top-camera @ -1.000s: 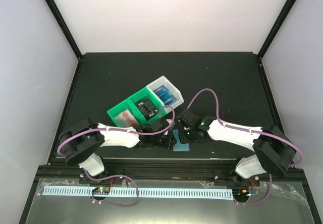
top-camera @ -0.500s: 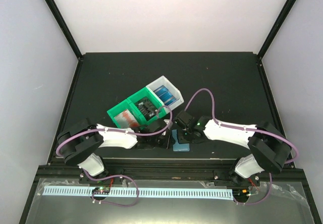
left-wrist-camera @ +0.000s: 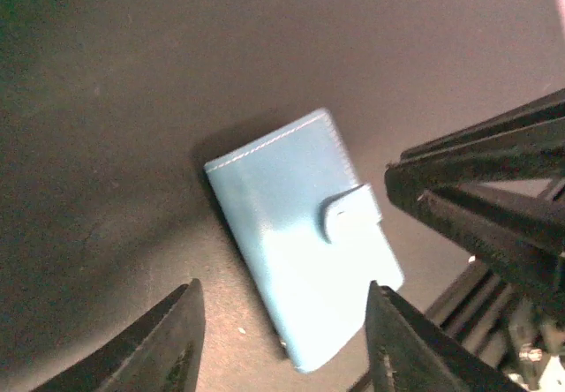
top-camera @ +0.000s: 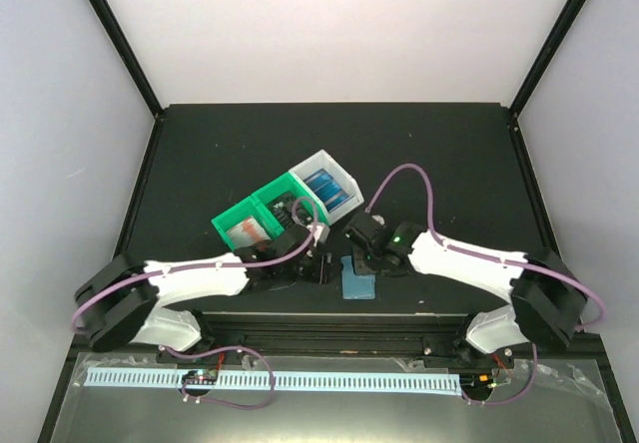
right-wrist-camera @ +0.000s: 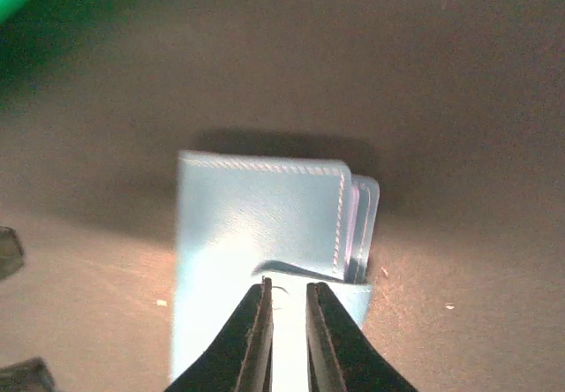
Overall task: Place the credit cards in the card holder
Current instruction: Reset both arms
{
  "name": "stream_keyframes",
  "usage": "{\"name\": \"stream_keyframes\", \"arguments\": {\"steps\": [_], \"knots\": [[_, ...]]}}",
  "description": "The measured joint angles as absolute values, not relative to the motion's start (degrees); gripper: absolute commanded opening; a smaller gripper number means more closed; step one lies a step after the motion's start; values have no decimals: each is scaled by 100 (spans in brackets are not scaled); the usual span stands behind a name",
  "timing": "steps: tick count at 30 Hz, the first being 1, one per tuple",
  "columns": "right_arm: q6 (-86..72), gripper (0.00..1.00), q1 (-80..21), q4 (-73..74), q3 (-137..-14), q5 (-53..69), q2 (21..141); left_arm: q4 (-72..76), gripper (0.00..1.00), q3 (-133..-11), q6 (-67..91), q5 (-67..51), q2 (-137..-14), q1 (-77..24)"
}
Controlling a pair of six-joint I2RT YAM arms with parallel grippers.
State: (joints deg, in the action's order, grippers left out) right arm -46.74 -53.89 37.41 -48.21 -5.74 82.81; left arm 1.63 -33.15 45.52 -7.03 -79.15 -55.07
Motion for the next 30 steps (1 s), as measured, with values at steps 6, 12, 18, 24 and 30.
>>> {"name": "stream_keyframes", "arguments": {"steps": [6, 12, 18, 24, 30], "knots": [[-4609, 38, -5389, 4106, -5474, -1306, 6952, -722, 99, -3422, 4259, -355, -6292, -5391], [-4519, 63, -5387, 4657, -5461, -2128, 5581, -1846, 99, -3774, 3966, 325, -4777, -5363], [-4445, 85, -5387, 5345, -5424, -3127, 4466, -2858, 99, -4222, 3579, 1297, -3336, -5363], [-4386, 90, -5387, 5752, -5404, -3918, 3529, -3568, 99, -4611, 3140, 2316, -2174, -5360], [-4434, 91, -5387, 6184, -5485, -4495, 3068, -4241, 99, -4882, 2834, 3057, -1763, -5360]]}}
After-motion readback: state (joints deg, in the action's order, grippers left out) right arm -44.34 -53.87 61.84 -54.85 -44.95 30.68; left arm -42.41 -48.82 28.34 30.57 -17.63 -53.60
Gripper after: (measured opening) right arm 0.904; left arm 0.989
